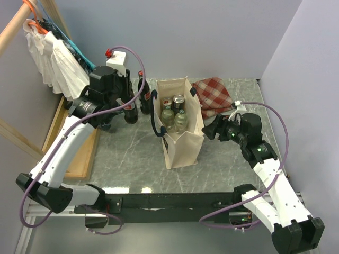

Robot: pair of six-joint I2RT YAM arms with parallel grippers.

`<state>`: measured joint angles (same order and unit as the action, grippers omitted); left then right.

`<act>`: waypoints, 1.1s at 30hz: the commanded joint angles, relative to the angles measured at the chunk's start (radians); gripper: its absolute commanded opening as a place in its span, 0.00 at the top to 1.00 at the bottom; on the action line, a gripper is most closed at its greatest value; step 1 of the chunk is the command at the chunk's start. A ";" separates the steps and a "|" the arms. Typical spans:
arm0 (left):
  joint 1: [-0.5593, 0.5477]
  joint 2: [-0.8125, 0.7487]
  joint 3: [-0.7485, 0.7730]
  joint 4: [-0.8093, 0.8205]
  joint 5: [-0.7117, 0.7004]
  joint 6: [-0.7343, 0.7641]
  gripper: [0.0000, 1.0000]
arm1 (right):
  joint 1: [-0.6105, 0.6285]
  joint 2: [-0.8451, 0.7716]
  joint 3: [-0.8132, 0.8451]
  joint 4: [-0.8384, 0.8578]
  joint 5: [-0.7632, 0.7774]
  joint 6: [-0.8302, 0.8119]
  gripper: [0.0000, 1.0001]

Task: Take the beverage out of the canvas bag
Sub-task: Place the drink at the center of the board.

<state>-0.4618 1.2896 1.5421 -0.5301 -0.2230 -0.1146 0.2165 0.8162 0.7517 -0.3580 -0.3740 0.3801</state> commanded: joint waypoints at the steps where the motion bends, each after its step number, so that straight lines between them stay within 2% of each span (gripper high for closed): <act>1: 0.026 -0.012 0.013 0.263 0.102 -0.051 0.99 | 0.006 0.012 0.015 0.008 0.015 -0.021 0.18; 8: 0.058 0.039 -0.016 0.329 0.122 -0.072 0.99 | 0.006 0.024 0.017 0.008 0.017 -0.027 0.18; 12: 0.072 0.057 -0.043 0.380 0.146 -0.109 0.99 | 0.006 0.023 0.020 0.001 0.041 -0.024 0.11; 19: 0.075 0.135 -0.051 0.409 0.162 -0.134 0.99 | 0.004 0.011 0.021 -0.013 0.052 -0.026 0.11; 33: 0.077 0.192 -0.108 0.499 0.166 -0.157 0.99 | 0.006 -0.012 0.032 -0.033 0.055 -0.030 0.11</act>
<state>-0.3874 1.5162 1.4231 -0.2775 -0.0750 -0.2352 0.2165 0.8242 0.7517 -0.3710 -0.3431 0.3725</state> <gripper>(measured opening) 0.376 0.889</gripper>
